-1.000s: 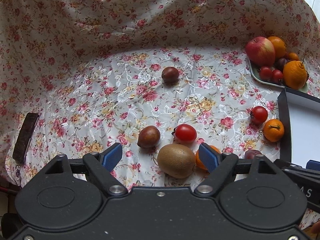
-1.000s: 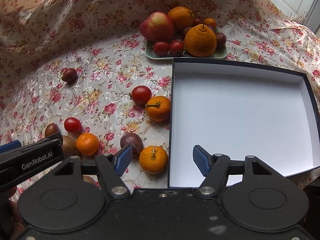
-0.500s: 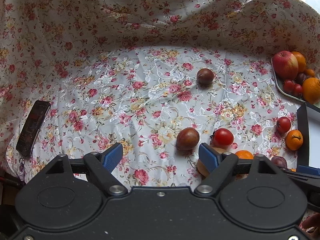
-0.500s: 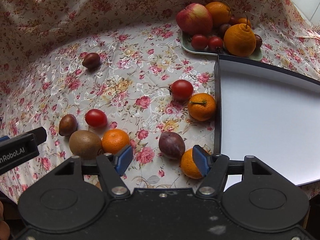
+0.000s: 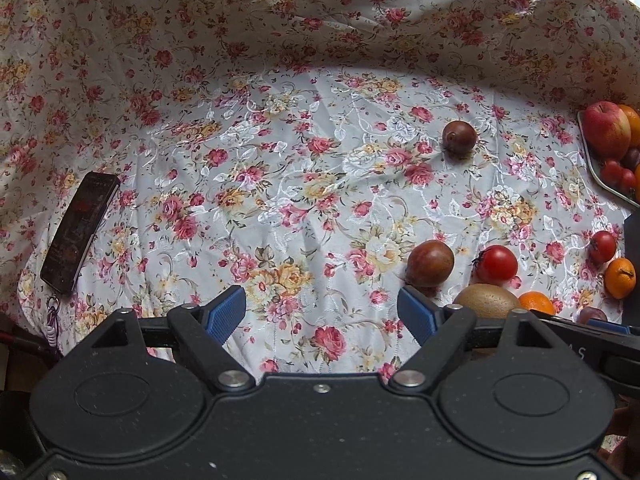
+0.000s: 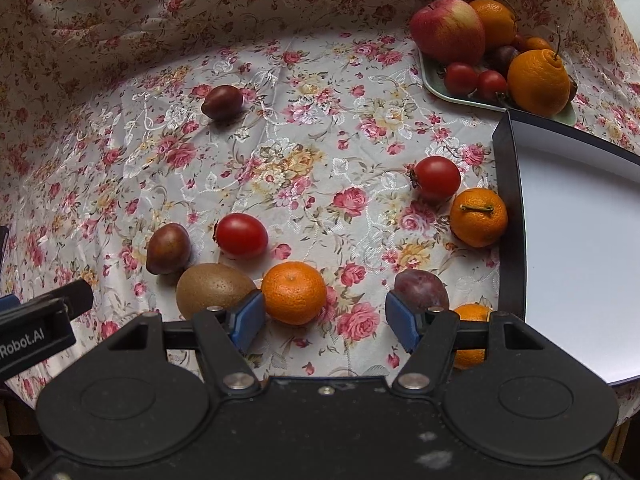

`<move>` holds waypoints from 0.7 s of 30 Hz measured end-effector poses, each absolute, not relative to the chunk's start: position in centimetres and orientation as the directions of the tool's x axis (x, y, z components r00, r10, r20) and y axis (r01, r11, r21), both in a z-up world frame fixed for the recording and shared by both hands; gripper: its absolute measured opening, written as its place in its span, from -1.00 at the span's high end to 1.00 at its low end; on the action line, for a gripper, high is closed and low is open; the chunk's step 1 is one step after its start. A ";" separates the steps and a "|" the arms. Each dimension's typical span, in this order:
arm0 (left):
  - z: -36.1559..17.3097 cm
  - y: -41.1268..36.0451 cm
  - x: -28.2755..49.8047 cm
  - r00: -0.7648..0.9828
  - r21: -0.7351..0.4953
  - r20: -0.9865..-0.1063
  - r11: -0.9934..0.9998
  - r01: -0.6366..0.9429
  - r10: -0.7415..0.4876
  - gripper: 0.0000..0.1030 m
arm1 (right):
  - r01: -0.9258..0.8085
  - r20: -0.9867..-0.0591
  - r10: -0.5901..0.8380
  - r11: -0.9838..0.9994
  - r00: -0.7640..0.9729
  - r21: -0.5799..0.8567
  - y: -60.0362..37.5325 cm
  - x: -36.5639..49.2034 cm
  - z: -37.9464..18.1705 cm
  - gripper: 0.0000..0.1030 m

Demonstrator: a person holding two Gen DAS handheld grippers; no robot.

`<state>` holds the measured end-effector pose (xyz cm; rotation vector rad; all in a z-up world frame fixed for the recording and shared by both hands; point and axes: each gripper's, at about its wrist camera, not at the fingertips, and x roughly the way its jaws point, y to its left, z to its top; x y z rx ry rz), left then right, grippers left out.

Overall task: Organize fruits
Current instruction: 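Move the right tool toward the tangerine and the left tool toward the kiwi, then lower the right tool over the tangerine while the left tool approaches the kiwi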

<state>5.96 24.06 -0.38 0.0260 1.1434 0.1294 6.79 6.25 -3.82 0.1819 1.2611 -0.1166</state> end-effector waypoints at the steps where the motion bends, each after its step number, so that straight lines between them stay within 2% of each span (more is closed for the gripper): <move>1: -0.4 24.2 6.0 0.408 0.089 -0.905 0.992 -0.093 0.119 -0.64 | 0.188 -0.955 0.011 0.980 0.298 0.069 6.4 6.9 -4.0 -0.34; 16: -0.9 25.5 5.9 0.390 0.063 -0.916 0.993 -0.099 0.096 -0.64 | 0.197 -0.951 -0.017 0.979 0.310 0.046 8.3 8.5 -6.0 -0.32; 19: -1.1 25.8 5.9 0.380 0.060 -0.920 0.993 -0.102 0.095 -0.64 | 0.197 -0.961 -0.049 0.980 0.272 0.006 9.0 8.9 -7.2 -0.32; 21: -1.2 26.0 5.9 0.375 0.059 -0.922 0.993 -0.106 0.094 -0.64 | 0.196 -0.962 -0.068 0.980 0.266 -0.015 9.3 8.9 -7.8 -0.39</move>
